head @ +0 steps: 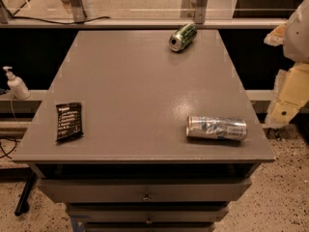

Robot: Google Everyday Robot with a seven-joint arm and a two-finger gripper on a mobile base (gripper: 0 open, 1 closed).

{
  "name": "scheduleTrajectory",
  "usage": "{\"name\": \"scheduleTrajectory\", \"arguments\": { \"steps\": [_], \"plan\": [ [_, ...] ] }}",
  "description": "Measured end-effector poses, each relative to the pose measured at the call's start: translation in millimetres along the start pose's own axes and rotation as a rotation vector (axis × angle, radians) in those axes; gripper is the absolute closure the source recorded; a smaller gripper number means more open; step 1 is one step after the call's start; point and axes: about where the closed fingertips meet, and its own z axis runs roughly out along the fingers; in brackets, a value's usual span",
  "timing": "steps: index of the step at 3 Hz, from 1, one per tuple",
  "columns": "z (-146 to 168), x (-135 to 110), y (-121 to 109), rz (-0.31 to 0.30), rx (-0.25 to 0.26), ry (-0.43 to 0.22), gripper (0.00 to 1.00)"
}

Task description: Move redbull can near rxbar chocolate

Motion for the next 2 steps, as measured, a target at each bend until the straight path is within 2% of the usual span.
{"name": "scheduleTrajectory", "arguments": {
  "steps": [1, 2],
  "plan": [
    [0.0, 0.0, 0.0, 0.0, 0.0, 0.0, 0.0],
    [10.1, 4.0, 1.5, 0.049, -0.008, -0.06, 0.0]
  ]
}}
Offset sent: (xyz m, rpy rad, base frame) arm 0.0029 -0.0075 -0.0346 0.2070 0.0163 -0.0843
